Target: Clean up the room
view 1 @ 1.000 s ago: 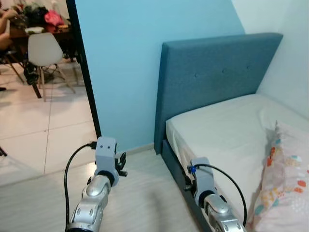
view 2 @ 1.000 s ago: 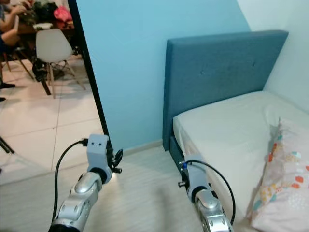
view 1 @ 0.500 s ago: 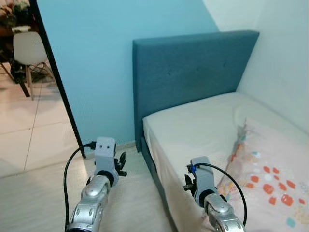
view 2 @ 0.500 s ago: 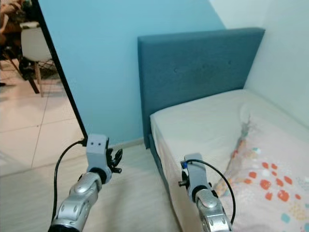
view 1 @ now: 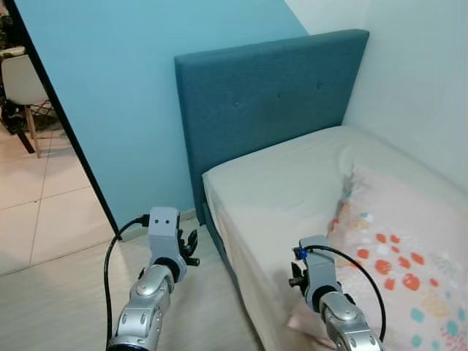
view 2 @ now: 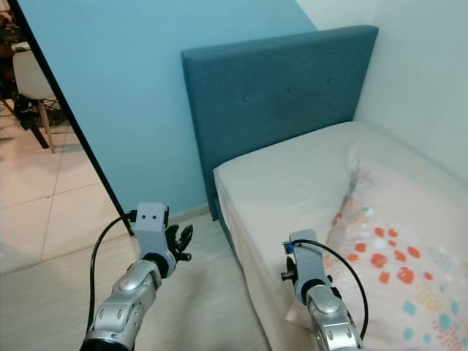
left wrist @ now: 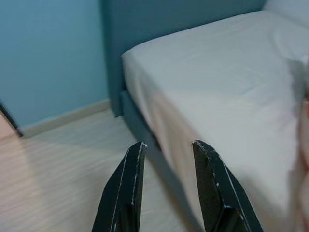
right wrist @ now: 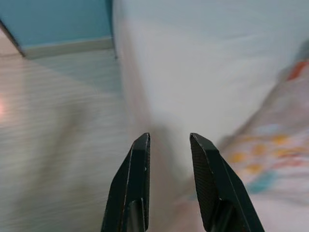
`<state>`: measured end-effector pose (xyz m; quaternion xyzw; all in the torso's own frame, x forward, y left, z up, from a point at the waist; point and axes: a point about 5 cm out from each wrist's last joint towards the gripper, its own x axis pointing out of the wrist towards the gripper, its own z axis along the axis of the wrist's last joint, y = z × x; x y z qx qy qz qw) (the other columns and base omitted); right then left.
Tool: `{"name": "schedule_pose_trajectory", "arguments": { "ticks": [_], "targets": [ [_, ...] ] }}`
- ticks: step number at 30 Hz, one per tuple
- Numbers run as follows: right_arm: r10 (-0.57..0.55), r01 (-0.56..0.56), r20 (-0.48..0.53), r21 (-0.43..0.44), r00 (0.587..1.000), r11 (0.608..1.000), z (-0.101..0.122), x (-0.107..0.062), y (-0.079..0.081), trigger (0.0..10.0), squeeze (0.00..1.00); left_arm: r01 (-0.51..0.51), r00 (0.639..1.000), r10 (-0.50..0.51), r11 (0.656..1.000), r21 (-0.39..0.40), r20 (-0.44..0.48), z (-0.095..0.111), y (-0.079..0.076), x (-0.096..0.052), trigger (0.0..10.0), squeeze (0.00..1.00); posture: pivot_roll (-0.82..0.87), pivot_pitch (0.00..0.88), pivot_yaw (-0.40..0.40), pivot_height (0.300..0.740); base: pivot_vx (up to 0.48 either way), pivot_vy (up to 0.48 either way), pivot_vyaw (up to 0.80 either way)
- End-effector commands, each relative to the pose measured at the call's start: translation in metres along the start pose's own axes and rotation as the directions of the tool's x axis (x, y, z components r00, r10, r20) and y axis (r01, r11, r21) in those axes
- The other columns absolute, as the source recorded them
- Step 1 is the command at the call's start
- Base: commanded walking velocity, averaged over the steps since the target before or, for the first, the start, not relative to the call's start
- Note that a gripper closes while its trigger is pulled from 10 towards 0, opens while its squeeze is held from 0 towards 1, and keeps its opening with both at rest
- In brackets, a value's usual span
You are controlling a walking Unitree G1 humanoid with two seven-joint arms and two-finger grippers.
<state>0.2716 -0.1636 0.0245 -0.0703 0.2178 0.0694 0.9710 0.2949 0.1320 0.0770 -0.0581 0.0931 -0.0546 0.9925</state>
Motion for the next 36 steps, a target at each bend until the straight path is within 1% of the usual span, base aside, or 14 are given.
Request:
{"name": "schedule_pose_trajectory", "arguments": {
  "ticks": [1,12,16,24,25,29,36],
  "targets": [
    [0.004,-0.004,0.004,0.000,1.000,1.000,0.000,0.000,0.001,10.0,0.00,-0.016,1.000,0.016,1.000,0.021,0.003,0.001,0.005,-0.001,10.0,0.00,0.02,0.000,-0.003,0.740,0.000,0.000,0.00],
    [0.010,-0.010,0.011,0.015,1.000,1.000,0.001,0.000,0.004,10.0,0.00,-0.014,1.000,0.014,0.999,0.032,0.010,0.002,0.004,-0.001,10.0,0.00,0.02,0.006,0.000,0.740,0.000,0.000,0.00],
    [0.001,-0.001,-0.007,0.028,1.000,1.000,-0.001,0.001,0.003,10.0,0.00,-0.014,1.000,0.013,0.999,0.036,0.012,0.002,0.004,0.000,10.0,0.00,0.02,0.008,0.002,0.740,0.000,0.000,0.00],
    [-0.050,0.049,0.010,0.042,0.999,0.998,0.001,0.000,-0.006,10.0,0.00,-0.015,1.000,0.014,0.999,0.046,0.017,0.003,0.003,0.001,10.0,0.00,0.01,0.009,0.008,0.740,0.000,0.000,-0.80],
    [-0.062,0.062,0.013,0.044,0.998,0.997,0.001,-0.001,-0.008,10.0,0.00,-0.018,1.000,0.017,0.998,0.059,0.019,0.003,0.003,0.001,10.0,0.00,0.01,0.008,0.010,0.740,0.000,0.000,-0.80],
    [-0.068,0.068,0.015,0.046,0.998,0.997,0.000,-0.001,-0.009,10.0,0.00,-0.021,1.000,0.020,0.997,0.072,0.019,0.002,0.004,0.001,10.0,0.00,0.01,0.008,0.010,0.740,0.000,0.000,-0.80],
    [-0.125,0.124,0.017,0.035,0.992,0.992,-0.004,-0.004,-0.018,10.0,0.00,-0.043,0.998,0.039,0.996,0.080,0.044,0.004,0.011,0.001,10.0,0.00,0.01,0.010,0.013,0.740,0.000,0.000,-0.80]
  ]
}}
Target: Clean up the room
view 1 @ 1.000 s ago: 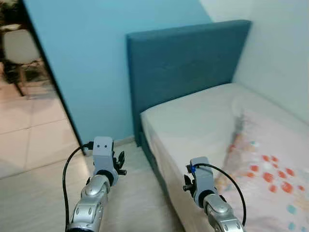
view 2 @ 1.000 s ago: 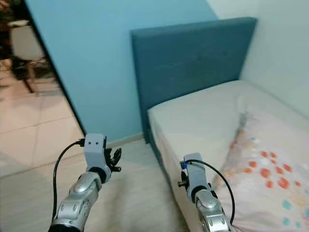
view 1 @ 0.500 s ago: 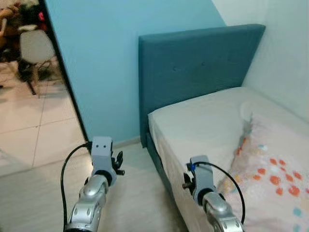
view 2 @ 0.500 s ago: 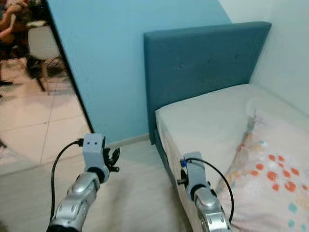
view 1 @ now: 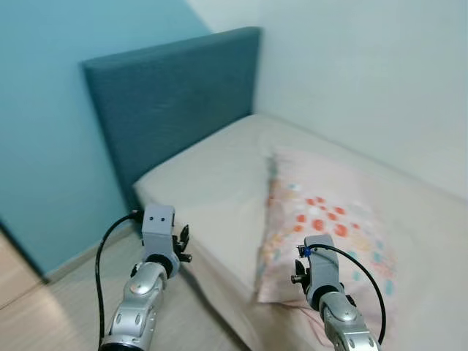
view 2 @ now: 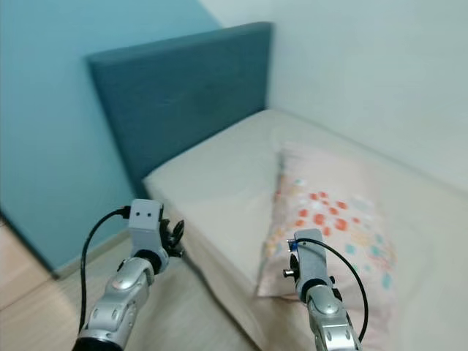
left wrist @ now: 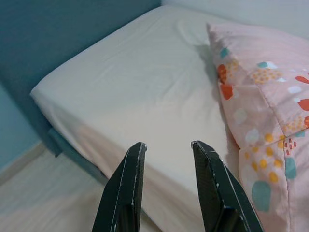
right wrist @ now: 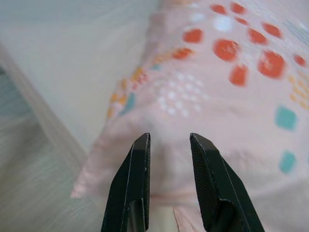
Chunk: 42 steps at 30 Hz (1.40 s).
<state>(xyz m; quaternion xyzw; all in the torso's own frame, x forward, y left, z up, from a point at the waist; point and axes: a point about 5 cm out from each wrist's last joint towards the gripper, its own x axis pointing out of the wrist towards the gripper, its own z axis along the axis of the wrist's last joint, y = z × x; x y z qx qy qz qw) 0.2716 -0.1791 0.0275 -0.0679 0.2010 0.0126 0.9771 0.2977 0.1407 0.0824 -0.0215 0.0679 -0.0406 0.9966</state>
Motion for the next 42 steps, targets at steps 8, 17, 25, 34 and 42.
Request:
{"name": "schedule_pose_trajectory", "arguments": {
  "ticks": [8,17,25,34,42],
  "targets": [
    [-0.033,0.033,0.002,0.005,0.999,0.999,-0.0031,-0.0014,-0.0056,10.0,0.00,-0.010,1.000,0.009,1.000,0.014,0.006,-0.0011,0.0042,0.0003,10.0,0.00,0.01,0.003,0.018,0.740,0.000,0.000,-0.80],
    [-0.035,0.034,0.018,0.014,0.999,0.999,-0.0025,-0.0012,-0.0044,10.0,0.00,0.005,1.000,-0.006,1.000,0.026,0.020,-0.0007,0.0040,0.0005,10.0,0.00,0.01,0.000,0.026,0.740,0.000,0.000,-0.80],
    [-0.037,0.037,0.028,0.024,0.999,0.999,-0.0031,-0.0024,-0.0036,10.0,0.00,0.023,1.000,-0.024,0.999,0.041,0.018,-0.0022,0.0025,-0.0011,10.0,0.00,0.01,0.000,0.032,0.740,0.000,0.000,-0.80],
    [-0.036,0.035,0.037,0.032,0.999,0.999,-0.0038,-0.0035,-0.0021,10.0,0.00,0.036,0.999,-0.037,0.999,0.034,0.030,0.0000,0.0002,-0.0008,10.0,0.00,0.01,0.000,0.036,0.740,0.000,0.000,-0.80],
    [-0.035,0.034,0.040,0.032,0.999,0.999,-0.0039,-0.0042,-0.0015,10.0,0.00,0.036,0.999,-0.037,0.999,0.038,0.029,0.0000,0.0010,-0.0009,10.0,0.00,0.01,0.000,0.036,0.740,0.000,0.000,-0.80]
  ]
}}
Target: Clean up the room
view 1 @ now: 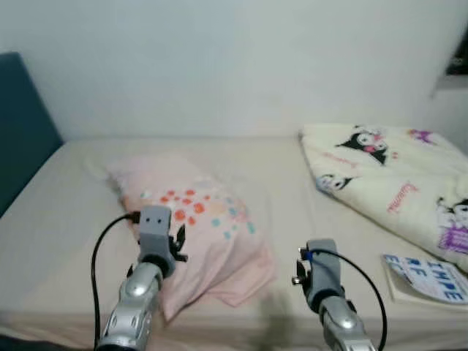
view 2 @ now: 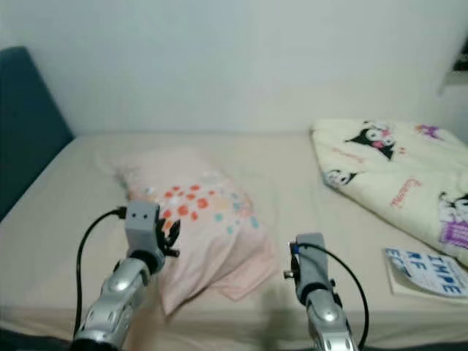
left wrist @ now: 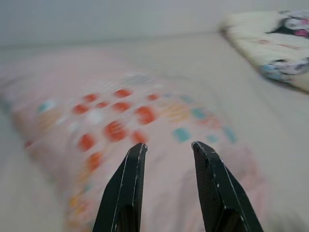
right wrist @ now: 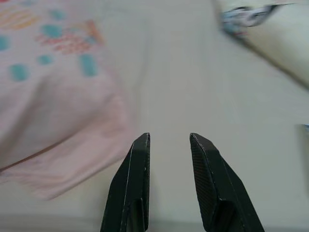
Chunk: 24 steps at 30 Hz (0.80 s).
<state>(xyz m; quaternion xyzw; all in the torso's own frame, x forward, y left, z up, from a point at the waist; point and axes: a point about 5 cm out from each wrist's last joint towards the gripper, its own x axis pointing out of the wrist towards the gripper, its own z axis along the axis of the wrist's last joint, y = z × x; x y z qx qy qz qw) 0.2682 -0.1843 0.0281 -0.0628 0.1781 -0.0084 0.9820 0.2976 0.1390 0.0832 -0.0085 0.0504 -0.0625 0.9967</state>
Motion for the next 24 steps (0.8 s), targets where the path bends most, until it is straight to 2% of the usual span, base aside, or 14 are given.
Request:
{"name": "schedule_pose_trajectory", "arguments": {
  "ticks": [1,4,7,12,24],
  "targets": [
    [0.009,-0.009,0.000,0.008,1.000,1.000,-0.0021,-0.0012,0.0035,10.0,0.00,-0.009,1.000,0.009,1.000,0.005,0.000,-0.0003,0.0033,-0.0008,10.0,0.00,0.01,0.000,0.036,0.740,0.000,0.000,-0.80],
    [0.014,-0.014,0.012,0.010,1.000,1.000,-0.0013,-0.0014,0.0036,10.0,0.00,-0.011,1.000,0.011,1.000,0.002,0.005,0.0003,0.0037,-0.0008,10.0,0.00,0.01,0.000,0.035,0.740,0.000,0.000,-0.80],
    [0.034,-0.034,0.014,-0.024,0.999,0.999,-0.0011,-0.0013,0.0054,10.0,0.00,-0.014,1.000,0.014,1.000,-0.003,0.013,0.0014,0.0042,-0.0007,10.0,0.00,0.01,0.000,0.034,0.740,0.000,0.000,0.00],
    [0.044,-0.044,0.011,-0.016,0.999,0.999,-0.0005,-0.0007,0.0071,10.0,0.00,0.006,0.999,-0.004,1.000,-0.025,0.047,0.0054,0.0026,-0.0008,10.0,0.00,0.01,0.000,0.029,0.740,0.000,0.000,0.00],
    [0.047,-0.046,0.015,-0.013,0.999,0.999,-0.0003,-0.0011,0.0066,10.0,0.00,0.020,0.998,-0.018,0.999,-0.043,0.059,0.0071,-0.0006,-0.0006,10.0,0.00,0.01,0.002,0.028,0.740,0.326,0.000,0.00]
  ]
}}
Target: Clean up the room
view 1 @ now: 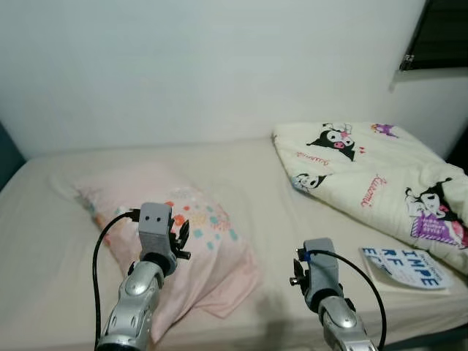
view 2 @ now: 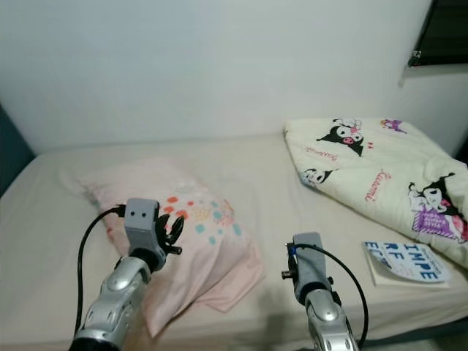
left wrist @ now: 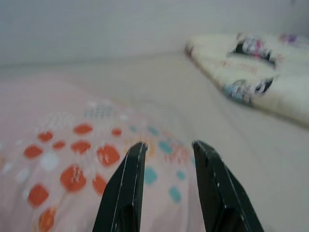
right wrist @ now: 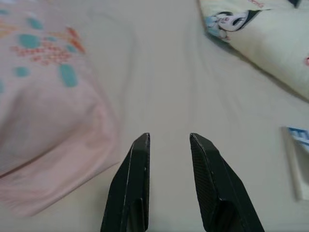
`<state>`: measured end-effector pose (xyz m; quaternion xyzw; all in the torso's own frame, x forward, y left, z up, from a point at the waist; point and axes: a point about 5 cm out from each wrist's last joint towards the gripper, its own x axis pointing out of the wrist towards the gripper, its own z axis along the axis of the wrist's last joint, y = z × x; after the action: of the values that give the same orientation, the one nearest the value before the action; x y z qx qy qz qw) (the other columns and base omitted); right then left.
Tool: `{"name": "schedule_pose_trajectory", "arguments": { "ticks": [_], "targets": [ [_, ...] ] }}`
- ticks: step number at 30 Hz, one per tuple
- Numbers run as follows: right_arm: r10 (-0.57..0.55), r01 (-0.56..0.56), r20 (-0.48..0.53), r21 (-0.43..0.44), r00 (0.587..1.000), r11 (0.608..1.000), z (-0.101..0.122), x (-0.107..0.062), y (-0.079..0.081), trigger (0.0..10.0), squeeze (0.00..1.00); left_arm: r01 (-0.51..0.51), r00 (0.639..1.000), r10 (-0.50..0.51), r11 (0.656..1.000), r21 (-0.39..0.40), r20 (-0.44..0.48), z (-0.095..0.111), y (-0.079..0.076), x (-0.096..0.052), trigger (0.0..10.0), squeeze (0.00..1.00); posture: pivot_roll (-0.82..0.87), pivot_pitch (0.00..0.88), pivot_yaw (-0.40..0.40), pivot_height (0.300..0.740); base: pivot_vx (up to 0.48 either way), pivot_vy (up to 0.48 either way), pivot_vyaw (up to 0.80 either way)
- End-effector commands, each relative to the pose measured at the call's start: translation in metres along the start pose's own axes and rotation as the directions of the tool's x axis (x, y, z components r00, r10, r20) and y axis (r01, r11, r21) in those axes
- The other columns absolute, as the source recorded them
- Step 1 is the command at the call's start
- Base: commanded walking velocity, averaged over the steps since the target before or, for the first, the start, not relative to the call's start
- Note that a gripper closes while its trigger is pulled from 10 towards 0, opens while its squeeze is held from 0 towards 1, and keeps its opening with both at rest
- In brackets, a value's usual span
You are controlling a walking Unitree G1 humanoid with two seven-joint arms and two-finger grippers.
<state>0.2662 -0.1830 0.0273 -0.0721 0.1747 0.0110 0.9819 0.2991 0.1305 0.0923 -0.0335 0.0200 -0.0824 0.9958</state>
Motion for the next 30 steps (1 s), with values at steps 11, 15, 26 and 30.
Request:
{"name": "schedule_pose_trajectory", "arguments": {
  "ticks": [11,15,26,30],
  "targets": [
    [0.013,-0.013,0.001,0.007,1.000,1.000,0.0000,0.0002,0.0054,10.0,0.00,-0.020,1.000,0.020,1.000,-0.016,0.006,-0.0010,0.0063,-0.0027,10.0,0.00,0.01,0.001,0.030,0.740,0.114,0.000,0.00],
    [0.015,-0.015,-0.001,0.008,1.000,1.000,-0.0001,0.0004,0.0061,10.0,0.00,-0.018,1.000,0.018,1.000,-0.012,0.005,-0.0008,0.0069,-0.0029,10.0,0.00,0.01,0.000,0.028,0.740,0.000,0.000,0.00],
    [0.015,-0.015,-0.006,0.014,1.000,1.000,-0.0017,0.0004,0.0077,10.0,0.00,-0.003,1.000,0.003,1.000,-0.015,0.010,0.0004,0.0074,-0.0032,10.0,0.00,0.02,0.001,0.034,0.740,0.000,0.066,0.00],
    [0.014,-0.014,-0.008,0.015,1.000,1.000,-0.0026,0.0001,0.0080,10.0,0.00,0.003,1.000,-0.003,1.000,-0.016,0.011,0.0011,0.0070,-0.0032,10.0,0.00,0.02,0.001,0.034,0.740,0.000,0.419,0.00]
  ]
}}
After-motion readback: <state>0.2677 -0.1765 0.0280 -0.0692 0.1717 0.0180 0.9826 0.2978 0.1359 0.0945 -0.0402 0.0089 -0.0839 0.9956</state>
